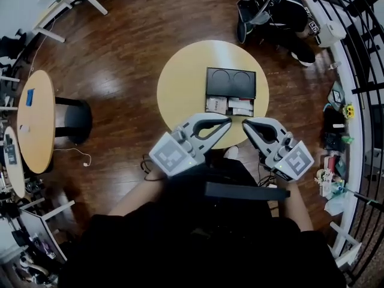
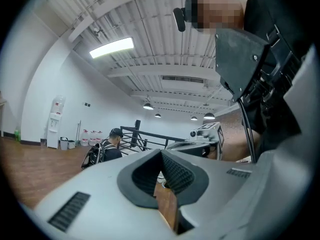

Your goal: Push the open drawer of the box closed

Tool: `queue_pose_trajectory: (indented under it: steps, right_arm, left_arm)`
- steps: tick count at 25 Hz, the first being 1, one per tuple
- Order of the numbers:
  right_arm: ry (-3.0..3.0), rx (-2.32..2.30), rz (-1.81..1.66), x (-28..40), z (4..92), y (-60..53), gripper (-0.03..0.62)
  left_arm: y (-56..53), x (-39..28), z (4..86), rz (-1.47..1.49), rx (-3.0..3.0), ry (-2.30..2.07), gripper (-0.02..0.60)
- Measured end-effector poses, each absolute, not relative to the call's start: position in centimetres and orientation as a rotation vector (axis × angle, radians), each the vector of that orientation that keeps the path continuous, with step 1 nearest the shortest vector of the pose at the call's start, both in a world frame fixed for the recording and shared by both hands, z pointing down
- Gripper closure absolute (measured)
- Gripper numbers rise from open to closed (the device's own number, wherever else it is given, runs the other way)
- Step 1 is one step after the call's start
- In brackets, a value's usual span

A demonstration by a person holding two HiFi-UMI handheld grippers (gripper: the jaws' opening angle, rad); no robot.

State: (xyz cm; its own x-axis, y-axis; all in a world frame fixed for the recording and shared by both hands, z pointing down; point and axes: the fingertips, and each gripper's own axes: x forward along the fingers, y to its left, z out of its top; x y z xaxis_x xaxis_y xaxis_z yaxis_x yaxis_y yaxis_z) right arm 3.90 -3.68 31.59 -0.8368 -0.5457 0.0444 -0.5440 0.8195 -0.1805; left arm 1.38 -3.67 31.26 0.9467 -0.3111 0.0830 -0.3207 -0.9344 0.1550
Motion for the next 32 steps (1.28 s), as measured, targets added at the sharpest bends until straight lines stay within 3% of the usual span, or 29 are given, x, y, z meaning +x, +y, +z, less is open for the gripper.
queue_pose_trajectory:
  steps: [7, 17, 32]
  right_arm:
    - [2.971, -1.036, -0.339, -0.7, 33.7, -7.5, 0.576]
    - [2.979, -1.100, -0.519, -1.6, 38.8, -8.1, 0.574]
    - [2.885, -0.952, -1.244, 2.2, 54.2, -8.9, 0.542]
  left_arm:
    - [-7.1, -4.0, 33.3, 0.138, 2.969, -0.397, 0.549]
    - [-7.0, -5.1, 37.7, 0.148, 2.938, -0.355, 0.549]
    - [-8.5, 0.5, 44.5, 0.260, 2.922, -0.487, 0.549]
